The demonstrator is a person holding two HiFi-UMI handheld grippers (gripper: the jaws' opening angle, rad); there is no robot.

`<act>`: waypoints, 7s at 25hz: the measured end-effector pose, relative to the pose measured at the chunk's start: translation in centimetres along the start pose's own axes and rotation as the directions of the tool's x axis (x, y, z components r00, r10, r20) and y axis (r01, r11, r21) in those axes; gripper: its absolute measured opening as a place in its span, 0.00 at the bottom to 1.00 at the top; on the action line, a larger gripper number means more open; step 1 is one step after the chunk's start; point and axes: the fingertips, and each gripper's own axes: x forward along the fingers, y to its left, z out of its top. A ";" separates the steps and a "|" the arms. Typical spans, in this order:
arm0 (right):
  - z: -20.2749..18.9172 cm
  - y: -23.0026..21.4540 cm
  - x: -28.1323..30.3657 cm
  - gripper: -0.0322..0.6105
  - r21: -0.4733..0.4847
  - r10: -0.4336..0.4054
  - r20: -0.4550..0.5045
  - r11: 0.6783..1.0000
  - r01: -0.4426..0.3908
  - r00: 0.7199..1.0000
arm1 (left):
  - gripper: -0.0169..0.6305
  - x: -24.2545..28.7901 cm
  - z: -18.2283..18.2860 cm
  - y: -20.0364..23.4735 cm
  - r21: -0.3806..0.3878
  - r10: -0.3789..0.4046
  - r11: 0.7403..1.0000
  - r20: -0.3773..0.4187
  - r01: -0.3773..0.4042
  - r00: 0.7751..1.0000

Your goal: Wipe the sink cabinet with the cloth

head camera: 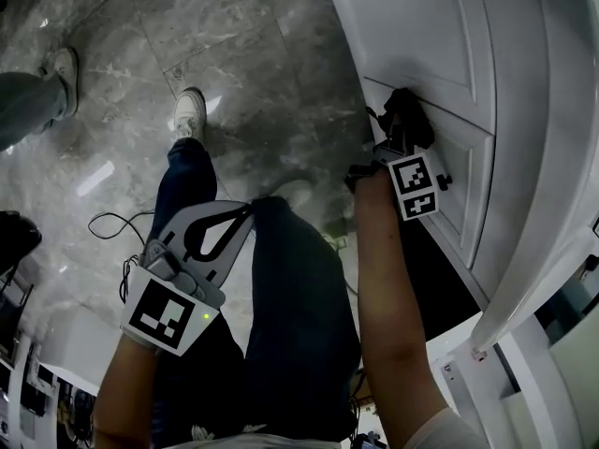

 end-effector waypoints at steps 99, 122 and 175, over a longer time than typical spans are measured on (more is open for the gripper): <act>4.1 0.4 -4.9 0.21 -0.072 -0.103 0.094 0.991 0.110 0.990 | 0.04 0.7 0.4 -0.3 -0.004 -0.071 0.997 0.006 0.071 0.997; 3.6 -5.7 -9.9 0.21 -0.156 -0.109 -0.083 0.983 0.095 0.991 | 0.04 3.3 0.2 -5.7 0.077 -0.121 0.990 -0.019 0.122 0.992; 4.6 -1.9 -13.3 0.20 0.046 -0.019 -0.155 0.999 0.026 0.988 | 0.04 3.4 1.0 -7.5 0.071 -0.123 0.990 0.016 0.122 0.992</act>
